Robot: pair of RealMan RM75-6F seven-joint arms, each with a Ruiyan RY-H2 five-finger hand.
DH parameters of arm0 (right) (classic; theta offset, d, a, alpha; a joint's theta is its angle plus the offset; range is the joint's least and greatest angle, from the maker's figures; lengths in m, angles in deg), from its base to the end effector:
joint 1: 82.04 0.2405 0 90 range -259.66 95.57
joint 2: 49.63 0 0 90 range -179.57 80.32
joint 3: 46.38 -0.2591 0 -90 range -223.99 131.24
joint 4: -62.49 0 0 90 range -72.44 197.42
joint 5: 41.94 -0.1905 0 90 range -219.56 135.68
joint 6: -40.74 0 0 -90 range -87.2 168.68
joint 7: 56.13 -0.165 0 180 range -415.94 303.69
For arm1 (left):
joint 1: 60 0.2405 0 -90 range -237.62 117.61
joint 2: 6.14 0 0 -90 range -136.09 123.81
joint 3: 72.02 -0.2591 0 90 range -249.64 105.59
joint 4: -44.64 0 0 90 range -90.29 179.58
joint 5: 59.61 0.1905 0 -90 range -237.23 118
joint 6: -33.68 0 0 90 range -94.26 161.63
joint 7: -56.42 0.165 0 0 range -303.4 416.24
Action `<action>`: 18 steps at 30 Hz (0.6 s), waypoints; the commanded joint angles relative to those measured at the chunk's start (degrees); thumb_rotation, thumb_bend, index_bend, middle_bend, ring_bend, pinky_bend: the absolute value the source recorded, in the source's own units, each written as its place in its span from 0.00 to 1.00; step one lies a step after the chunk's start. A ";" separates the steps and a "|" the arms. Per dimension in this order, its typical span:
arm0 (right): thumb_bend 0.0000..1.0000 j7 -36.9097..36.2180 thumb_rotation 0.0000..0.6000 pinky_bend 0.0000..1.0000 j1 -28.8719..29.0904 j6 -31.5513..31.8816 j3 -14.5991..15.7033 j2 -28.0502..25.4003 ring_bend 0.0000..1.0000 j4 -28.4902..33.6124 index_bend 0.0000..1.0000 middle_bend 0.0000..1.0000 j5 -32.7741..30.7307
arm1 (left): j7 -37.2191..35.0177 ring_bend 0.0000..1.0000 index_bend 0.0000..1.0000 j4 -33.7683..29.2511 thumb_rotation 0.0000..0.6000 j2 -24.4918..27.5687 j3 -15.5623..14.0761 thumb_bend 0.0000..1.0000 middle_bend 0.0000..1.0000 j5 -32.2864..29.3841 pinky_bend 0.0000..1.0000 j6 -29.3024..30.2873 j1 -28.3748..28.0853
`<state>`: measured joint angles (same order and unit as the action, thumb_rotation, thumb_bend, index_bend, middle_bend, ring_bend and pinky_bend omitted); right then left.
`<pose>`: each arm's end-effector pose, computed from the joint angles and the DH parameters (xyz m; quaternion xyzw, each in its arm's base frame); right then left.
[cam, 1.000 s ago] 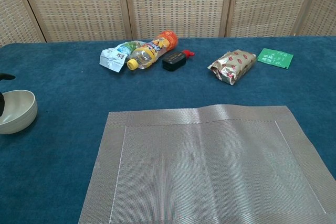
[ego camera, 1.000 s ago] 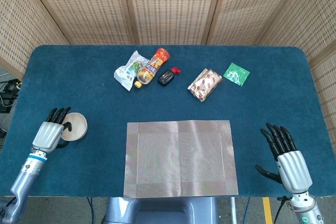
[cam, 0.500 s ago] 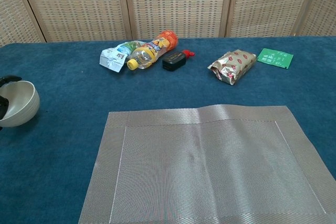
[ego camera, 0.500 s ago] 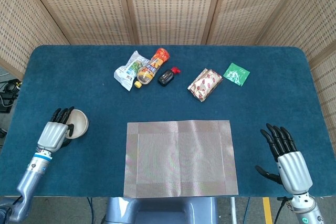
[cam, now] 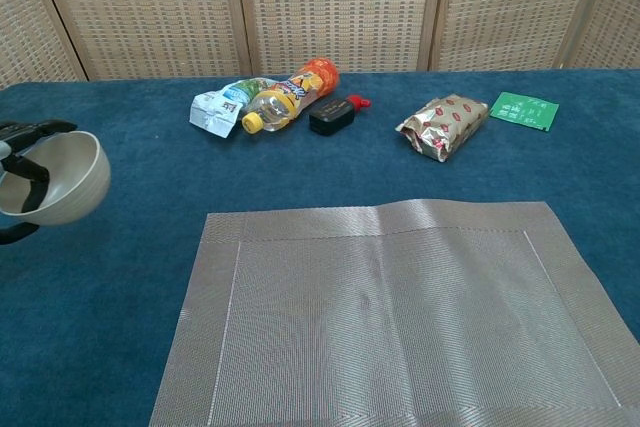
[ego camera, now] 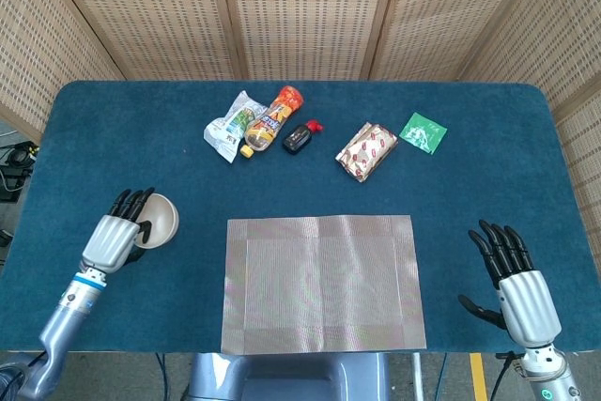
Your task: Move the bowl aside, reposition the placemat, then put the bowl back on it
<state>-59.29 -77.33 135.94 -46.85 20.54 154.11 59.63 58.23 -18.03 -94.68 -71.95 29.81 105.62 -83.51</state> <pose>-0.2526 -0.1838 0.1526 0.6094 -0.3361 0.5196 0.4956 -0.2828 0.2944 0.0363 -0.7373 -0.2988 -0.3575 0.4892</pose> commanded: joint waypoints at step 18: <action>0.20 -3.27 1.00 0.00 -0.08 0.69 -0.58 -1.20 0.00 -0.04 0.06 0.00 -0.86 | 29.61 0.00 0.68 -25.34 1.00 -10.29 1.02 0.52 0.00 3.17 0.00 -11.47 -9.82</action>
<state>-62.50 -77.42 136.62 -47.42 19.38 154.06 58.77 85.38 -41.86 -102.83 -71.18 34.14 96.21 -92.29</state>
